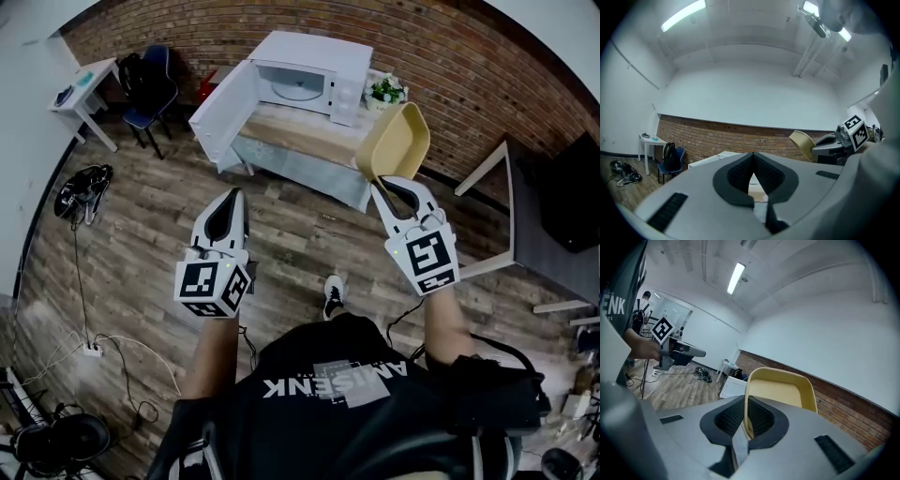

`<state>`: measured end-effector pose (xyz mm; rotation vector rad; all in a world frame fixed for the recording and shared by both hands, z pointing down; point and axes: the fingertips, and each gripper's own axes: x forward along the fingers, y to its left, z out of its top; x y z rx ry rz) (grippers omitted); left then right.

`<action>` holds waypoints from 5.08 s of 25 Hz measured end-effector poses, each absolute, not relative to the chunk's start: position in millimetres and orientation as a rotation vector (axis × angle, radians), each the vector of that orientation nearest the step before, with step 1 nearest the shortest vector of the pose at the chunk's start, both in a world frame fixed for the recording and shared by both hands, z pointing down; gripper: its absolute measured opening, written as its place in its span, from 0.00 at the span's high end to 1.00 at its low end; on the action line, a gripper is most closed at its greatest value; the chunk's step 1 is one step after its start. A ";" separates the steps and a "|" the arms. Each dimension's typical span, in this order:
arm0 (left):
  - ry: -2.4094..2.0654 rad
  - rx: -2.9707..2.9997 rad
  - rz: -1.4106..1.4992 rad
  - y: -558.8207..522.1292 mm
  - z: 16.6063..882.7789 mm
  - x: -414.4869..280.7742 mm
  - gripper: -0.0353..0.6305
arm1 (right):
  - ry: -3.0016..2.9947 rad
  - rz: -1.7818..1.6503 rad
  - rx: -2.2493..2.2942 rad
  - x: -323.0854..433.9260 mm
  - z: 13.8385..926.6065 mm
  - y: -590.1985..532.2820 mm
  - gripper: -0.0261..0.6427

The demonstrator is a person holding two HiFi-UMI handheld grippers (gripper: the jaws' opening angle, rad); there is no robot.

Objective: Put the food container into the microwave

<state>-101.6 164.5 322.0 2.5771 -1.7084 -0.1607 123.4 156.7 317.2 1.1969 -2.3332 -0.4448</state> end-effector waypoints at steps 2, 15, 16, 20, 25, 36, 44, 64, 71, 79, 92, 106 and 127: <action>-1.718 2.572 -0.181 146.9 319.2 -98.2 0.93 | -2.334 -0.447 1.195 128.2 315.5 137.8 0.88; -1.718 2.545 -0.102 40.0 322.3 -34.3 0.93 | -2.380 -0.447 1.171 188.1 309.5 29.9 0.88; -1.721 2.544 -0.093 33.1 321.7 -28.4 0.93 | -2.386 -0.448 1.168 193.5 308.3 22.3 0.88; -1.729 2.561 -0.059 8.5 314.8 -5.2 0.93 | -2.408 -0.453 1.158 214.3 302.8 -2.3 0.88; -1.726 2.566 0.001 -22.6 316.0 20.3 0.93 | -2.441 -0.439 1.167 243.3 303.7 -30.3 0.88; -1.791 2.557 0.051 -65.5 320.4 43.8 0.93 | -2.502 -0.439 1.110 258.9 310.0 -74.5 0.88; -1.827 2.571 0.005 -96.0 314.1 14.6 0.93 | -2.458 -0.460 1.128 243.3 305.6 -105.0 0.88; -1.692 2.624 -0.158 -231.7 316.7 -100.2 0.93 | -2.284 -0.468 1.217 139.0 291.7 -216.5 0.88; -1.658 2.634 -0.171 -264.1 321.8 -125.7 0.93 | -2.256 -0.476 1.270 120.3 278.3 -252.8 0.88; -1.608 2.624 -0.139 -291.0 351.7 -160.5 0.93 | -2.276 -0.437 1.136 66.8 313.3 -262.9 0.88; -1.483 2.613 -0.069 -320.4 403.8 -199.8 0.93 | -2.254 -0.334 0.984 -7.3 388.8 -281.0 0.88; -1.552 2.550 0.007 -351.4 431.2 -193.8 0.93 | -2.271 -0.304 0.514 -40.3 477.8 -303.3 0.88; -1.677 2.467 0.027 -360.1 444.0 -213.7 0.93 | -2.167 -0.221 0.353 -43.2 592.2 -357.1 0.88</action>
